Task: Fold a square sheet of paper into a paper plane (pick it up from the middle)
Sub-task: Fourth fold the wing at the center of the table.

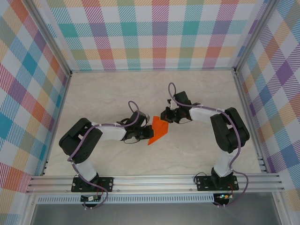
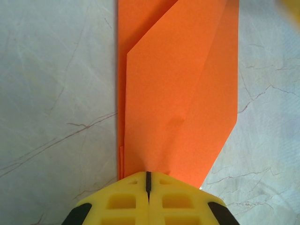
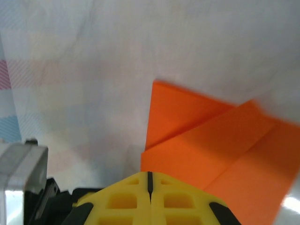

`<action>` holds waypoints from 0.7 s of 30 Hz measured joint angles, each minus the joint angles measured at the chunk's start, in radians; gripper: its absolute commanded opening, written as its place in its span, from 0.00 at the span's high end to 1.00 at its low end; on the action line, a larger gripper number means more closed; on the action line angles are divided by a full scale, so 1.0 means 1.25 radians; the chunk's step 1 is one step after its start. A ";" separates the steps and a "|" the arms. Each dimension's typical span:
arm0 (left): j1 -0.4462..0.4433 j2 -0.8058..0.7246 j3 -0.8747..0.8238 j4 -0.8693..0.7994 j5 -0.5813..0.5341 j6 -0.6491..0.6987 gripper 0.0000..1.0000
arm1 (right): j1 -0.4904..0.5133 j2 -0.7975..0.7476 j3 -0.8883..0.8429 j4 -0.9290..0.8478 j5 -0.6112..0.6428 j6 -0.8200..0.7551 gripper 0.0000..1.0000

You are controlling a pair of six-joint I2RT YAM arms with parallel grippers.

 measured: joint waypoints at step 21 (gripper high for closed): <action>0.000 -0.014 0.017 -0.046 0.000 0.000 0.94 | 0.053 0.063 -0.030 -0.003 -0.027 0.064 0.97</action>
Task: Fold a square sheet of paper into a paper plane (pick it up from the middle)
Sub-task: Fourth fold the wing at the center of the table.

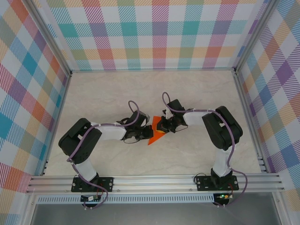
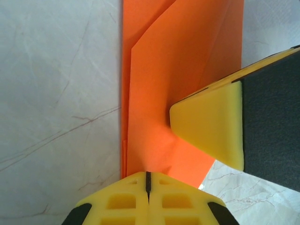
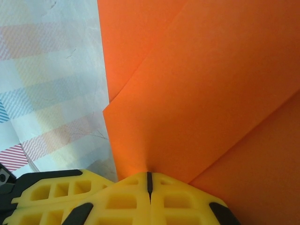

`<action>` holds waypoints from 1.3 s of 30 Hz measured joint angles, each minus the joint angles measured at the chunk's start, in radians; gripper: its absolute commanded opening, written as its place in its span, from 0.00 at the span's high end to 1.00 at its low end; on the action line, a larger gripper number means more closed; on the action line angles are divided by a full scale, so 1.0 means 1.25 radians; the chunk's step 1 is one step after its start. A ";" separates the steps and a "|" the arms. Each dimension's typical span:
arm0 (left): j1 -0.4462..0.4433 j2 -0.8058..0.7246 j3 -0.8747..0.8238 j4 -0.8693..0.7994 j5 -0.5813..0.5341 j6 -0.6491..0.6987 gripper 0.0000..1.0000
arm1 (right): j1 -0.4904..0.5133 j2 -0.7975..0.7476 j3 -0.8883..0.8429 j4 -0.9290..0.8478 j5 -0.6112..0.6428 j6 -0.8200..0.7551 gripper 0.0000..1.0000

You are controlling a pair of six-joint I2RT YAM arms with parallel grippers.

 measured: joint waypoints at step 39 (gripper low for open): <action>-0.028 0.001 0.043 -0.095 0.006 -0.049 0.91 | 0.000 0.014 0.028 -0.046 0.004 0.006 0.98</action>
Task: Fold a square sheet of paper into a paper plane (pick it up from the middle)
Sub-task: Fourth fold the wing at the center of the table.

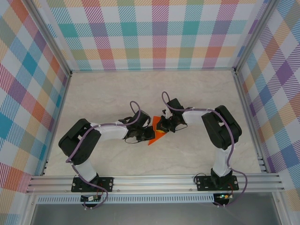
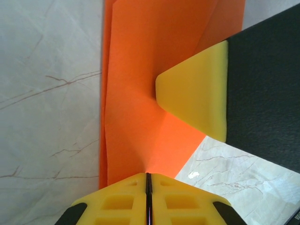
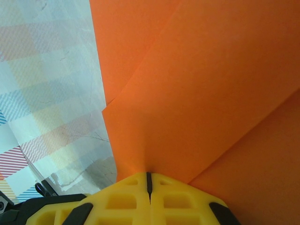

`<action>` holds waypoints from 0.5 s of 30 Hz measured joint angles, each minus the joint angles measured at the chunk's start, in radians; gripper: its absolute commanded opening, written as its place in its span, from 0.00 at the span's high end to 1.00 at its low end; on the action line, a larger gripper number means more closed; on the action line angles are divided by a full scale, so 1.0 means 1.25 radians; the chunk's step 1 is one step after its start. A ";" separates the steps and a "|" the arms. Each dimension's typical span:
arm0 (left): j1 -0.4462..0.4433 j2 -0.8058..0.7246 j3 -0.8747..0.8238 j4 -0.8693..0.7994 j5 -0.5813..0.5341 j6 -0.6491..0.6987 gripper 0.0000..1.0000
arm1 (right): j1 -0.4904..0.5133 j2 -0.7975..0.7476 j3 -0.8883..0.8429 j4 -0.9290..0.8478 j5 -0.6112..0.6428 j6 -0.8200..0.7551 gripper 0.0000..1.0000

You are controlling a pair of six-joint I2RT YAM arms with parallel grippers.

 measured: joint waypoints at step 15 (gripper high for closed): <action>0.000 0.018 0.020 -0.034 -0.018 0.000 0.90 | 0.000 0.004 0.009 -0.015 0.000 0.000 0.98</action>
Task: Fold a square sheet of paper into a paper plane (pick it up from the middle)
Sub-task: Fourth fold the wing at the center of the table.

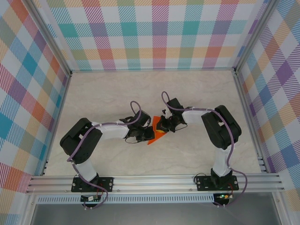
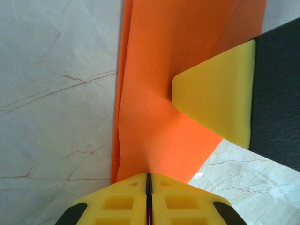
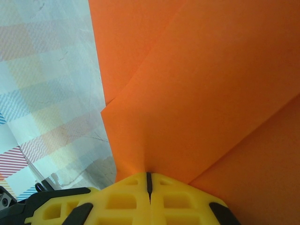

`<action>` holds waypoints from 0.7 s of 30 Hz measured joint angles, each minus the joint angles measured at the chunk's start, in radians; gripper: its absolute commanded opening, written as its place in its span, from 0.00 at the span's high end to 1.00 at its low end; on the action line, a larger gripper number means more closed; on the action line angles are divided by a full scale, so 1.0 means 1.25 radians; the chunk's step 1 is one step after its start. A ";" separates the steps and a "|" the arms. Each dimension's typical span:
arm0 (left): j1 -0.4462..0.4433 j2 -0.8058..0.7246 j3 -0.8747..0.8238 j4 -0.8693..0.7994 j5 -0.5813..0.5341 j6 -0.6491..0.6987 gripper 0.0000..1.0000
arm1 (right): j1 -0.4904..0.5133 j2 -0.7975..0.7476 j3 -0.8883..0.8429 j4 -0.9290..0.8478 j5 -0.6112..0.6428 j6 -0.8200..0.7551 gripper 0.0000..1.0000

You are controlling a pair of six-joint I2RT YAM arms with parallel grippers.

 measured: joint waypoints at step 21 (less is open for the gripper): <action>-0.001 -0.050 -0.010 -0.022 0.023 -0.015 0.89 | 0.000 0.004 0.004 -0.005 -0.006 0.000 0.98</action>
